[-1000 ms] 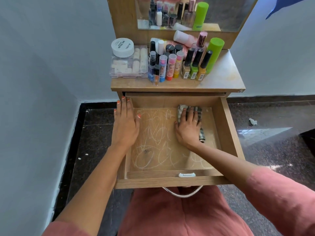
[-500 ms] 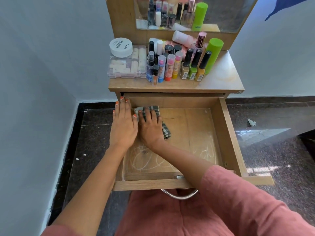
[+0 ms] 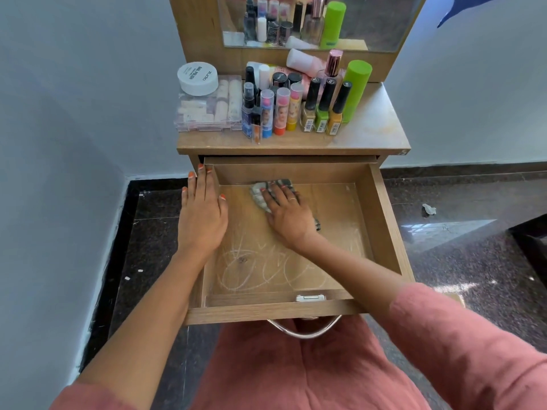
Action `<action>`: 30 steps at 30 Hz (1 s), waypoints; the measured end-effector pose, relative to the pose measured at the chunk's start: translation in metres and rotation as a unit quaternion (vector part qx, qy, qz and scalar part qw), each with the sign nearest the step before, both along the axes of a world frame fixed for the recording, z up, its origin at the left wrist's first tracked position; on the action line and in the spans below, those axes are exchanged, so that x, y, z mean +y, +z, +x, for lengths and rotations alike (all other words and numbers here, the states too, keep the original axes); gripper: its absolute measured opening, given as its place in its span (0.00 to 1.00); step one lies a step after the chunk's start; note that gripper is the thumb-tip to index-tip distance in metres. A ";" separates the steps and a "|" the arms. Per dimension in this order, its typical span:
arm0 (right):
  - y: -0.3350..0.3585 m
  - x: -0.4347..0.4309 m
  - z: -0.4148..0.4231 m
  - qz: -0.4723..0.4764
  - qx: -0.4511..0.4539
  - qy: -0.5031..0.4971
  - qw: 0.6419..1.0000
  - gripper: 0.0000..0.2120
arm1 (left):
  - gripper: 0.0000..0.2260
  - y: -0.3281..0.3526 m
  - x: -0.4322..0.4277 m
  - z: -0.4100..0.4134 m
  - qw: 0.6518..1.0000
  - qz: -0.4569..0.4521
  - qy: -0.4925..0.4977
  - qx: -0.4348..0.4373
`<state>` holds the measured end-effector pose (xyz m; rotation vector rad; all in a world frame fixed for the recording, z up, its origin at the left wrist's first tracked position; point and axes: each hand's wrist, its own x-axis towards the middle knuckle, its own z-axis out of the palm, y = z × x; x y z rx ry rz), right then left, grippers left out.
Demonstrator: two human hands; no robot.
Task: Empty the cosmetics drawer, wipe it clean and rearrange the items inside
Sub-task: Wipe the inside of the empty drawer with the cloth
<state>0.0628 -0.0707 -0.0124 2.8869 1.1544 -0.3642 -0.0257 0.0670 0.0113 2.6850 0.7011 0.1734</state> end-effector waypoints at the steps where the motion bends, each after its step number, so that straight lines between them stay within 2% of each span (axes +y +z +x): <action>1: 0.001 -0.011 0.005 -0.001 0.006 -0.013 1.000 0.24 | 0.23 0.000 0.000 0.000 1.000 0.000 0.000 -0.001; 8: 0.002 -0.065 0.031 -0.021 0.016 -0.145 0.989 0.24 | 0.23 -0.003 0.000 0.000 1.000 -0.002 -0.002 -0.004; 12: 0.004 -0.073 0.035 -0.037 0.016 -0.186 0.982 0.24 | 0.23 -0.002 0.001 0.000 1.000 -0.007 0.001 -0.003; 19: 0.012 -0.076 0.032 -0.034 0.048 -0.182 0.982 0.27 | 0.23 -0.001 0.000 0.000 1.000 -0.007 0.004 -0.007; 26: 0.011 -0.107 -0.019 -0.164 0.120 -0.134 0.970 0.28 | 0.23 0.000 -0.001 0.001 0.999 -0.029 0.002 -0.017; 30: 0.015 -0.110 -0.025 -0.181 0.129 -0.129 0.966 0.27 | 0.23 0.000 -0.001 0.001 0.999 -0.033 0.002 -0.013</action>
